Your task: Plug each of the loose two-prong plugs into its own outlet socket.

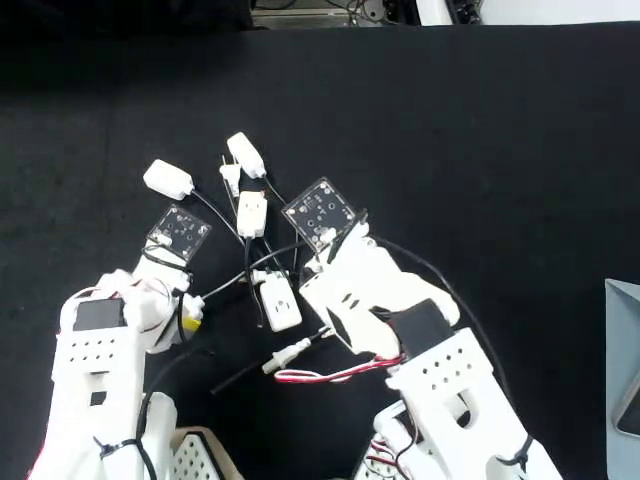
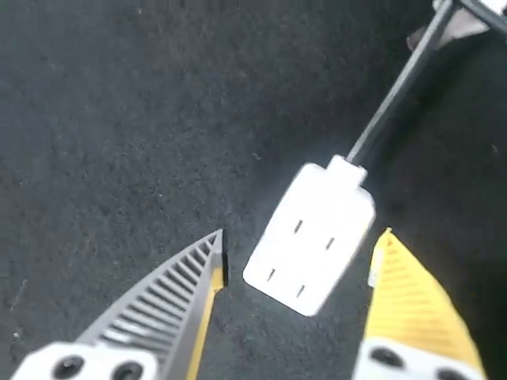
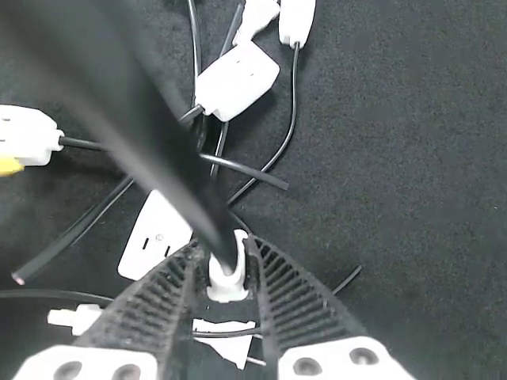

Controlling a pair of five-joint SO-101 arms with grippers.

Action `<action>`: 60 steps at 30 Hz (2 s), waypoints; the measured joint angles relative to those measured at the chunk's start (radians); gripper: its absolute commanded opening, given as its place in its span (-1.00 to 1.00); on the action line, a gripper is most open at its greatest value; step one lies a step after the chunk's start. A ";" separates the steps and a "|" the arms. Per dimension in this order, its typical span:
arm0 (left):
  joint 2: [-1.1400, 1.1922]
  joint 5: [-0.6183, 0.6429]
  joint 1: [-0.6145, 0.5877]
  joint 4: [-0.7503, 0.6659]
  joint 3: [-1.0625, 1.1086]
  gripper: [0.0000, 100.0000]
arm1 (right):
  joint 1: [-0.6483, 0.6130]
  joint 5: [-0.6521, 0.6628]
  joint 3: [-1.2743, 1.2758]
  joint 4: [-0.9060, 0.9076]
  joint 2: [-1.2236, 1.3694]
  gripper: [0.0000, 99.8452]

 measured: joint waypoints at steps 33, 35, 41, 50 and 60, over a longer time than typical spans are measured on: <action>0.457 0.405 0.146 -0.130 -0.222 -0.40 | 0.000 0.000 0.000 0.000 0.000 -0.98; 0.457 0.405 0.130 -0.107 -0.236 -0.41 | 0.000 0.000 0.000 0.000 0.000 -0.98; 0.457 0.345 0.044 0.064 -0.374 -0.41 | 0.000 0.000 0.000 0.000 0.000 -0.98; 0.330 0.334 -0.181 0.195 -0.465 -0.41 | -0.138 0.002 -0.025 0.032 0.044 -0.98; 0.063 0.526 -0.410 0.051 -0.138 -0.41 | -0.321 0.107 -0.276 0.012 0.433 -0.98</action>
